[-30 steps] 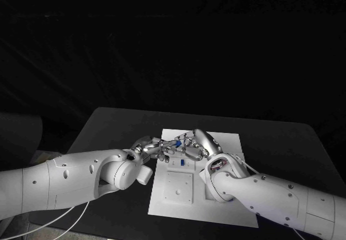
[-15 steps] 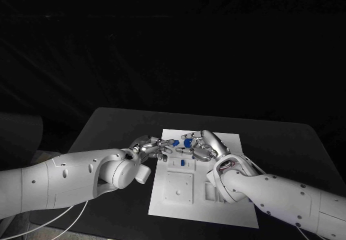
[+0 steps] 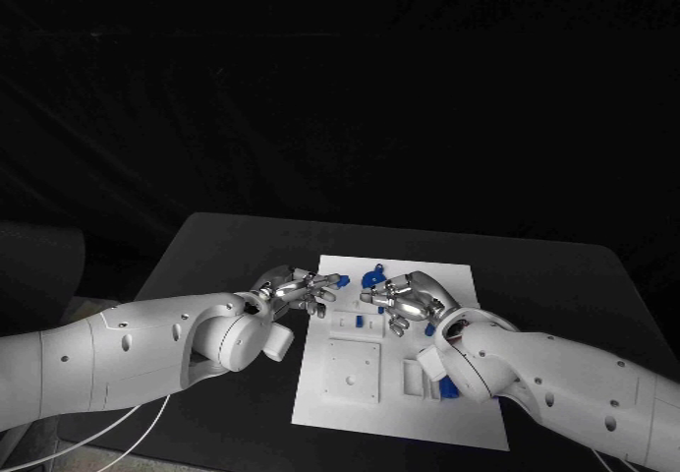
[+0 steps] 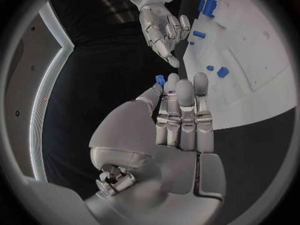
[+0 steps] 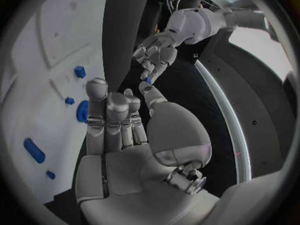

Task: Assemble the parts on the task board

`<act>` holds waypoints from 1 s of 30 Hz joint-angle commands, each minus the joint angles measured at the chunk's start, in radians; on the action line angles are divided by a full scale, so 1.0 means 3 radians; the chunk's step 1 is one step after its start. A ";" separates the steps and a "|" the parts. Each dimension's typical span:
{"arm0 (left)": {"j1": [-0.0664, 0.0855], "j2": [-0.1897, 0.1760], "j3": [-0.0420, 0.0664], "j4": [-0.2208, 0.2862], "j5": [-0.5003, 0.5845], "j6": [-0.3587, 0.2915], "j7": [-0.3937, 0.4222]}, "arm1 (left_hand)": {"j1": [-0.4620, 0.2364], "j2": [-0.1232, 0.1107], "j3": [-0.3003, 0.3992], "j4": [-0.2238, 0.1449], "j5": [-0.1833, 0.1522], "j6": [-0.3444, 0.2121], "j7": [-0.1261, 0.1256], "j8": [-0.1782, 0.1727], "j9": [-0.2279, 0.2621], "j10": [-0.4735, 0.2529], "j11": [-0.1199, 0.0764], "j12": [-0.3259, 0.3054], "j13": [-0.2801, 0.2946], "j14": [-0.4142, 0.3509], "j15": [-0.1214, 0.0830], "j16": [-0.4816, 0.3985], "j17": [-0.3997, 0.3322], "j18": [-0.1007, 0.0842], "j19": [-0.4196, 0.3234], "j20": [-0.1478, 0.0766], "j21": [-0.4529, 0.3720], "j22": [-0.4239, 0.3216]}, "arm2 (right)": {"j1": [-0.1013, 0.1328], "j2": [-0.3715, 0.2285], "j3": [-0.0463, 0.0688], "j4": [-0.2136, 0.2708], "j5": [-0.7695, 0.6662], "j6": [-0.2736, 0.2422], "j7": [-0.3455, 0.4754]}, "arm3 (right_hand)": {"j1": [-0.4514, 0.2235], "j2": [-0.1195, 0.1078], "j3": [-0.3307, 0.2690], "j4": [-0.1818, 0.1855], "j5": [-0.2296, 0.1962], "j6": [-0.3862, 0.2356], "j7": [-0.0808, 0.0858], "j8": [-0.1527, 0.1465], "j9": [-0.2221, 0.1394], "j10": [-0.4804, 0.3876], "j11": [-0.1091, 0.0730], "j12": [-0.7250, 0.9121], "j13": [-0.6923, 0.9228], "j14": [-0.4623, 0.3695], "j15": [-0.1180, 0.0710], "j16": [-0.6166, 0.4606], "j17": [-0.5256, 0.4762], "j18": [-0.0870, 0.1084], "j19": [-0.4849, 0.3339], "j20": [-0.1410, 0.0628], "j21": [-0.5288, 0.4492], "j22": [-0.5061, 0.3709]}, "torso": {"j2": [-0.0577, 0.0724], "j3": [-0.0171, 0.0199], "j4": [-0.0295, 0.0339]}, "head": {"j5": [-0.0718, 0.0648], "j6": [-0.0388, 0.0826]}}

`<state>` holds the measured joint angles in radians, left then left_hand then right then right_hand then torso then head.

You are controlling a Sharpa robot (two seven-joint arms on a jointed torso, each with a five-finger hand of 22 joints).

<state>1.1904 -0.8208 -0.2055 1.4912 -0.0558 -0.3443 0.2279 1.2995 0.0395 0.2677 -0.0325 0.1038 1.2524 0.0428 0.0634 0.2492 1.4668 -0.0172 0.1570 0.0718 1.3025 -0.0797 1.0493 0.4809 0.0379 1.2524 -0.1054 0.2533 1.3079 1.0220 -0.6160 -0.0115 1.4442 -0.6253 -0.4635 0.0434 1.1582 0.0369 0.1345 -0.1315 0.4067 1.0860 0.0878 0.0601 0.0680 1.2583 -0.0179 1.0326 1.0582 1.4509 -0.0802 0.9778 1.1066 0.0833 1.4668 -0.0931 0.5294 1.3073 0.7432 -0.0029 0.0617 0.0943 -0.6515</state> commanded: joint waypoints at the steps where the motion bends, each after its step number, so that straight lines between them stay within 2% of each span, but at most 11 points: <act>1: 0.0004 0.0004 0.0003 0.0010 -0.0103 -0.0002 0.0064 | 0.0009 0.0018 0.0322 -0.0333 0.0017 0.0020 -0.0001 0.0019 0.0003 0.0138 -0.0026 0.0001 0.0002 -0.0003 -0.0021 0.0021 -0.0001 -0.0020 -0.0031 0.0000 0.0022 0.0062 | 0.0003 0.0020 0.0004 -0.0002 0.0791 0.0402 -0.0221 | -0.0080 -0.0027 0.0175 -0.0025 0.0033 0.0039 0.0000 0.0008 -0.0001 0.0026 0.0002 0.0017 0.0024 0.0016 -0.0005 0.0019 0.0015 -0.0007 0.0138 -0.0025 0.0022 0.0231 | 0.0003 -0.0001 0.0003 | -0.0005 -0.0005; 5: 0.0004 0.0009 0.0003 0.0010 -0.0123 -0.0005 0.0063 | 0.0009 0.0018 0.0322 -0.0333 0.0017 0.0020 -0.0001 0.0019 0.0003 0.0138 -0.0026 0.0001 0.0002 -0.0003 -0.0021 0.0021 -0.0001 -0.0020 -0.0031 0.0000 0.0022 0.0062 | 0.0007 0.0042 0.0005 -0.0015 0.1023 0.0410 -0.0328 | -0.0133 -0.0072 0.0278 -0.0015 0.0203 0.0091 -0.0016 0.0011 0.0016 0.0027 -0.0007 0.0002 0.0038 0.0016 -0.0011 0.0013 0.0025 -0.0014 0.0129 -0.0032 0.0033 0.0229 | 0.0000 -0.0002 0.0005 | -0.0006 -0.0009; 8: 0.0004 0.0012 0.0003 0.0009 -0.0140 -0.0011 0.0061 | 0.0010 0.0018 0.0322 -0.0333 0.0017 0.0019 -0.0001 0.0019 0.0004 0.0139 -0.0027 0.0001 0.0002 -0.0003 -0.0020 0.0022 -0.0001 -0.0018 -0.0033 0.0001 0.0027 0.0062 | 0.0008 0.0051 0.0006 -0.0020 0.1141 0.0400 -0.0352 | -0.0164 -0.0103 0.0254 0.0006 0.0218 0.0074 -0.0012 0.0009 0.0020 0.0028 -0.0004 -0.0003 0.0041 0.0014 -0.0010 0.0006 0.0025 -0.0017 0.0125 -0.0033 0.0025 0.0226 | 0.0001 -0.0004 0.0004 | -0.0003 -0.0013; 11: 0.0004 0.0018 0.0002 0.0005 -0.0173 -0.0024 0.0058 | 0.0010 0.0018 0.0322 -0.0333 0.0017 0.0019 -0.0001 0.0019 0.0004 0.0139 -0.0027 0.0001 0.0002 -0.0003 -0.0020 0.0022 -0.0001 -0.0018 -0.0033 0.0001 0.0027 0.0062 | 0.0009 0.0058 0.0006 -0.0023 0.1308 0.0415 -0.0323 | -0.0194 -0.0147 0.0169 0.0046 0.0219 0.0037 -0.0003 0.0010 0.0022 0.0022 0.0004 -0.0020 0.0036 0.0012 -0.0008 -0.0005 0.0024 -0.0018 0.0119 -0.0033 0.0017 0.0223 | 0.0002 -0.0004 0.0003 | -0.0001 -0.0017; 14: 0.0004 0.0025 0.0002 0.0000 -0.0211 -0.0033 0.0056 | 0.0012 0.0019 0.0323 -0.0334 0.0017 0.0019 -0.0001 0.0019 0.0004 0.0139 -0.0028 0.0001 0.0002 -0.0002 -0.0020 0.0023 -0.0002 -0.0017 -0.0032 0.0001 0.0030 0.0062 | 0.0009 0.0066 0.0007 -0.0021 0.1447 0.0426 -0.0258 | -0.0170 -0.0167 0.0003 0.0096 0.0191 -0.0072 0.0029 0.0013 0.0016 -0.0003 0.0027 -0.0044 0.0031 -0.0002 0.0006 -0.0030 0.0016 -0.0010 0.0106 -0.0021 -0.0014 0.0216 | 0.0002 -0.0004 0.0004 | 0.0000 -0.0016; 15: 0.0004 0.0028 0.0001 -0.0002 -0.0227 -0.0034 0.0055 | 0.0012 0.0019 0.0323 -0.0334 0.0017 0.0019 -0.0001 0.0019 0.0004 0.0139 -0.0028 0.0001 0.0002 -0.0002 -0.0020 0.0023 -0.0002 -0.0017 -0.0032 0.0001 0.0030 0.0062 | 0.0009 0.0069 0.0007 -0.0021 0.1502 0.0422 -0.0223 | -0.0139 -0.0157 -0.0092 0.0125 0.0188 -0.0122 0.0045 0.0016 0.0017 -0.0016 0.0036 -0.0053 0.0028 -0.0006 0.0015 -0.0034 0.0017 0.0005 0.0103 -0.0009 -0.0027 0.0214 | 0.0002 -0.0003 0.0004 | 0.0000 -0.0015; 19: 0.0004 0.0034 0.0001 -0.0003 -0.0296 -0.0041 0.0055 | 0.0012 0.0019 0.0323 -0.0334 0.0017 0.0019 -0.0001 0.0019 0.0004 0.0139 -0.0028 0.0001 0.0002 -0.0002 -0.0020 0.0023 -0.0002 -0.0017 -0.0032 0.0001 0.0030 0.0062 | 0.0009 0.0086 0.0010 -0.0020 0.1660 0.0374 -0.0104 | -0.0088 -0.0157 -0.0243 0.0146 0.0158 -0.0251 0.0077 0.0014 0.0003 -0.0047 0.0061 -0.0066 0.0018 -0.0020 0.0033 -0.0052 0.0008 0.0019 0.0090 0.0008 -0.0069 0.0208 | 0.0000 -0.0001 0.0006 | 0.0000 -0.0014; 21: 0.0004 0.0036 0.0001 -0.0002 -0.0327 -0.0043 0.0056 | 0.0012 0.0019 0.0323 -0.0334 0.0017 0.0019 -0.0001 0.0019 0.0004 0.0139 -0.0028 0.0001 0.0002 -0.0002 -0.0020 0.0023 -0.0002 -0.0017 -0.0032 0.0001 0.0030 0.0062 | 0.0009 0.0098 0.0012 -0.0019 0.1710 0.0342 -0.0057 | -0.0057 -0.0133 -0.0354 0.0154 0.0113 -0.0278 0.0083 0.0011 0.0006 -0.0063 0.0068 -0.0064 0.0010 -0.0024 0.0040 -0.0056 0.0004 0.0031 0.0088 0.0019 -0.0084 0.0206 | 0.0001 -0.0001 0.0006 | -0.0001 -0.0014; 24: 0.0003 0.0039 0.0000 -0.0001 -0.0377 -0.0052 0.0057 | 0.0012 0.0019 0.0323 -0.0334 0.0017 0.0019 -0.0001 0.0019 0.0004 0.0139 -0.0028 0.0001 0.0002 -0.0002 -0.0020 0.0023 -0.0002 -0.0017 -0.0032 0.0001 0.0030 0.0062 | 0.0009 0.0114 0.0015 -0.0018 0.1765 0.0321 -0.0004 | -0.0031 -0.0110 -0.0436 0.0152 0.0024 -0.0283 0.0084 0.0011 0.0007 -0.0067 0.0070 -0.0060 0.0003 -0.0027 0.0042 -0.0058 0.0001 0.0035 0.0087 0.0023 -0.0092 0.0205 | 0.0000 0.0000 0.0005 | -0.0002 -0.0013; 28: 0.0003 0.0044 0.0000 -0.0001 -0.0430 -0.0071 0.0054 | 0.0015 0.0019 0.0325 -0.0337 0.0020 0.0018 0.0001 0.0019 0.0005 0.0138 -0.0028 -0.0002 0.0001 -0.0002 -0.0019 0.0022 -0.0003 -0.0015 -0.0034 0.0002 0.0038 0.0061 | 0.0009 0.0135 0.0020 -0.0013 0.1805 0.0313 0.0057 | 0.0011 -0.0059 -0.0555 0.0116 0.0018 -0.0270 0.0082 0.0011 0.0006 -0.0073 0.0069 -0.0044 -0.0008 -0.0031 0.0042 -0.0065 -0.0011 0.0031 0.0083 0.0022 -0.0098 0.0205 | 0.0002 0.0000 0.0006 | 0.0000 -0.0014; 30: 0.0003 0.0047 0.0000 0.0000 -0.0467 -0.0095 0.0044 | 0.0015 0.0018 0.0325 -0.0337 0.0021 0.0018 0.0002 0.0019 0.0005 0.0138 -0.0028 -0.0003 0.0002 0.0000 -0.0019 0.0023 -0.0004 -0.0013 -0.0033 0.0002 0.0042 0.0062 | 0.0009 0.0145 0.0023 -0.0011 0.1822 0.0294 0.0100 | 0.0018 -0.0056 -0.0554 0.0108 0.0012 -0.0257 0.0079 0.0012 0.0008 -0.0070 0.0067 -0.0042 -0.0008 -0.0030 0.0041 -0.0059 -0.0008 0.0031 0.0085 0.0022 -0.0089 0.0208 | 0.0002 -0.0001 0.0006 | 0.0000 -0.0014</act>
<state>1.1904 -0.8093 -0.2061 1.4888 -0.1565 -0.3583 0.2312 1.2972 0.0398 0.2703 -0.0351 0.1054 1.2502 0.0449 0.0660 0.2497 1.4667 -0.0171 0.1570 0.0718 1.3025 -0.0764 1.0511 0.4810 0.0378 1.2487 -0.1017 0.2611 1.3075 1.0247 -0.5749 -0.0055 1.4383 -0.1196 -0.3742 0.0220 1.1586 0.0182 -0.0275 -0.0977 0.4145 1.0056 0.1133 0.0600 0.0698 1.2417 0.0018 1.0166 1.0566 1.4427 -0.0723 0.9653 1.1036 0.0825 1.4669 -0.0928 0.5029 1.3080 0.7433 -0.0031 0.0633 0.0939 -0.6554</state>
